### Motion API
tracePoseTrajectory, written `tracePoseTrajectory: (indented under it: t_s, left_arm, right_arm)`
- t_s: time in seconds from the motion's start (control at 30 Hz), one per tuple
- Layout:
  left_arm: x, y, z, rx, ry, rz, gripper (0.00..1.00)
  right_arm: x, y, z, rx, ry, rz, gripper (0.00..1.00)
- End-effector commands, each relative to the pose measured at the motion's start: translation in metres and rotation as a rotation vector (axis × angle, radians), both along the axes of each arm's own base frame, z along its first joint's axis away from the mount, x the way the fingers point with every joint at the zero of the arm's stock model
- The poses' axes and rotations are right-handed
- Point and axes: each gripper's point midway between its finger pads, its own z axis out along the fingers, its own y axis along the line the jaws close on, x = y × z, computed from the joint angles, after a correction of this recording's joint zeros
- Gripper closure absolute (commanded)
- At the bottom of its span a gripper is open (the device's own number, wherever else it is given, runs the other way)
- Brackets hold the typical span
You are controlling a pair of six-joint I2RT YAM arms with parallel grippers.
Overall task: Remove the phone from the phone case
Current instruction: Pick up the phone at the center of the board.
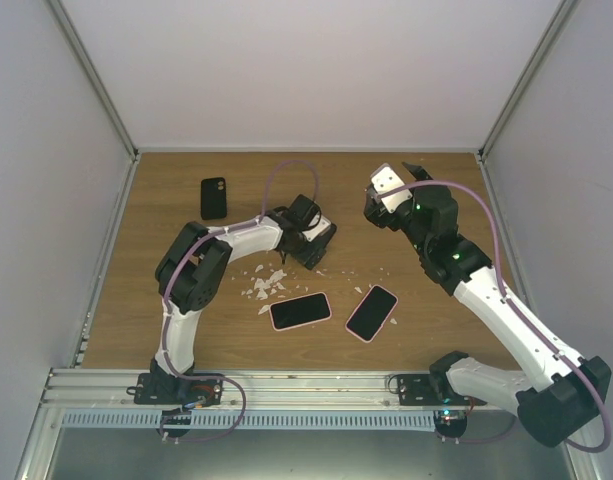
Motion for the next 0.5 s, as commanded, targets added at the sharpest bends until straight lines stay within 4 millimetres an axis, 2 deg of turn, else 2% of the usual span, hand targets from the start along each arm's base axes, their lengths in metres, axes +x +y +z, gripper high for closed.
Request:
tracePoseTrajectory:
  t_s: [0.0, 0.1, 0.47]
  left_arm:
    - [-0.008, 0.012, -0.038, 0.072, 0.105, -0.029, 0.11]
    - [-0.010, 0.009, -0.044, 0.070, 0.138, -0.041, 0.01]
    - [-0.018, 0.002, -0.054, 0.061, 0.196, -0.110, 0.01]
  right_arm:
    - [0.000, 0.000, 0.000, 0.016, 0.008, 0.012, 0.00]
    - [0.000, 0.001, 0.000, 0.021, 0.011, 0.015, 0.00]
    - [0.006, -0.006, 0.002, 0.066, 0.032, -0.007, 0.00]
